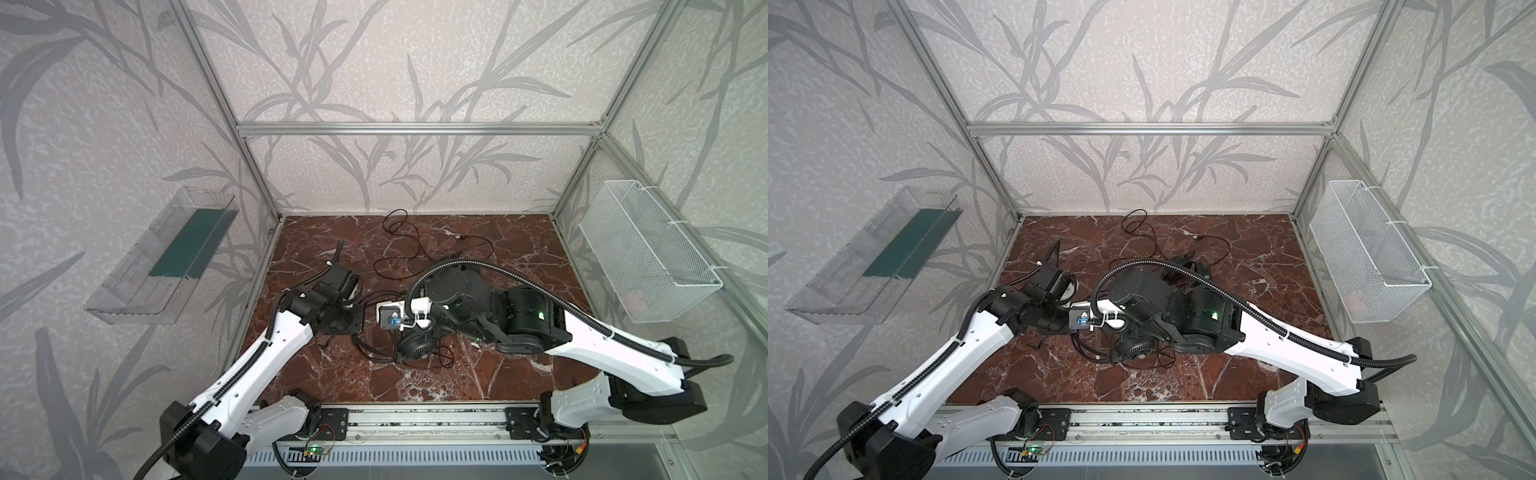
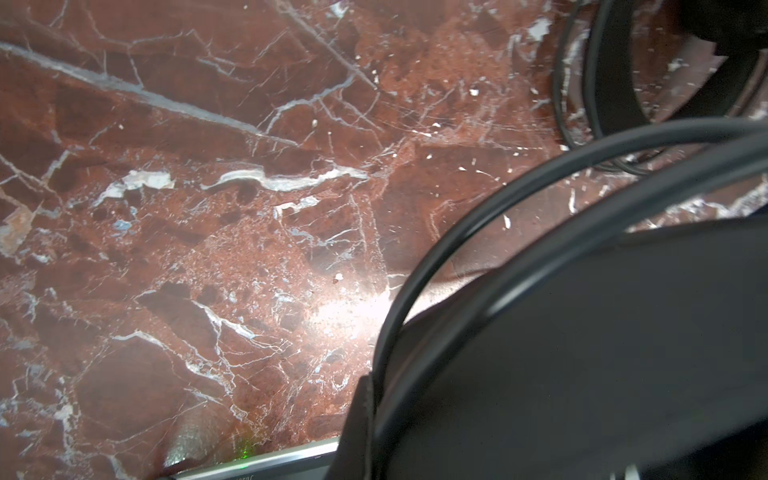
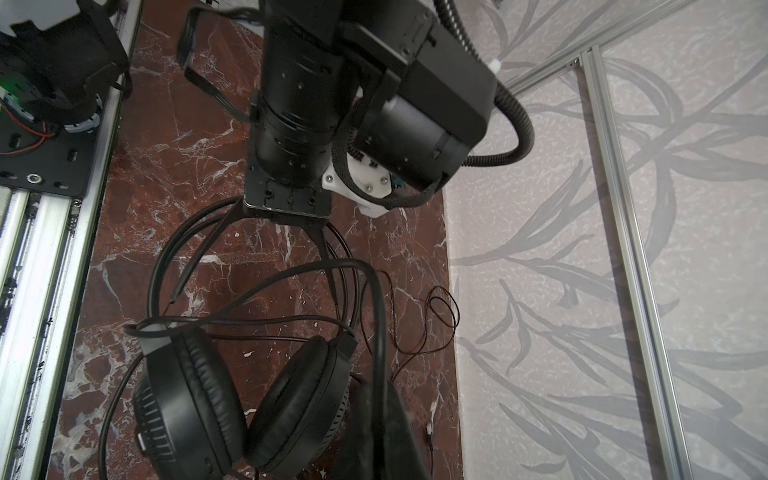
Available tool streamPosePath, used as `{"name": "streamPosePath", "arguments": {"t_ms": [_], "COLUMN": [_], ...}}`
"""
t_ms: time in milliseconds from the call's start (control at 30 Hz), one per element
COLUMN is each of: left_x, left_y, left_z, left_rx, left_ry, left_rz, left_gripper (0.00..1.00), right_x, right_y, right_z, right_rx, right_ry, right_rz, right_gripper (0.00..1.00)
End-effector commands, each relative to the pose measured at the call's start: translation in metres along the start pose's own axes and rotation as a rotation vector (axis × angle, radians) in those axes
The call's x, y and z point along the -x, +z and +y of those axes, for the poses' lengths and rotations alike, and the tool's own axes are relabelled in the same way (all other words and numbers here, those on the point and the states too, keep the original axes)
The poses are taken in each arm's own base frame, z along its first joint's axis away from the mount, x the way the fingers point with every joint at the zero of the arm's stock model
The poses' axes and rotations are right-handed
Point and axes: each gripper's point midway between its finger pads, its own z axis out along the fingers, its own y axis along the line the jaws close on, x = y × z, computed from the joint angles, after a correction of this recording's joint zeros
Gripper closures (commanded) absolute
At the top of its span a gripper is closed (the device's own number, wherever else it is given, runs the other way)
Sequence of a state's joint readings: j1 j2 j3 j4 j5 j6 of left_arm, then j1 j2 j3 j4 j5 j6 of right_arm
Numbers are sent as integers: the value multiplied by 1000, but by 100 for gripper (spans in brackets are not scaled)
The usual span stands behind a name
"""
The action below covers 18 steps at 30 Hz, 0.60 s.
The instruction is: Wrap the headphones
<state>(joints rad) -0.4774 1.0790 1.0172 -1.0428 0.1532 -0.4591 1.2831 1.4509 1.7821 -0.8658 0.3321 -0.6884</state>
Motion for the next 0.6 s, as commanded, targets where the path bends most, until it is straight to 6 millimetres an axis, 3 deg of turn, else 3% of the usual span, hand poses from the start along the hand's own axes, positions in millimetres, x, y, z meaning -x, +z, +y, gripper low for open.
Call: {"name": "streamPosePath", "arguments": {"t_ms": [0,167,467,567], "left_x": [-7,-10,-15,-15], "left_y": [-9,-19,-39,-52], "left_z": [-16,-26,-43,-43], "left_rx": [-99,-166,-272,-292], "left_ry": [50,78,120,121], "left_rz": [-3,-22,-45,-100], "left_gripper": [100,100,100,100], "right_x": [5,-11,-43,-60], "right_y": [3,17,42,44], "right_z": [-17,-40,-57,-64], "right_rx": [-24,-82,-116,-134], "right_ry": [43,98,180,238], "right_rz": [-26,23,100,119], "right_gripper": [100,98,96,86]}}
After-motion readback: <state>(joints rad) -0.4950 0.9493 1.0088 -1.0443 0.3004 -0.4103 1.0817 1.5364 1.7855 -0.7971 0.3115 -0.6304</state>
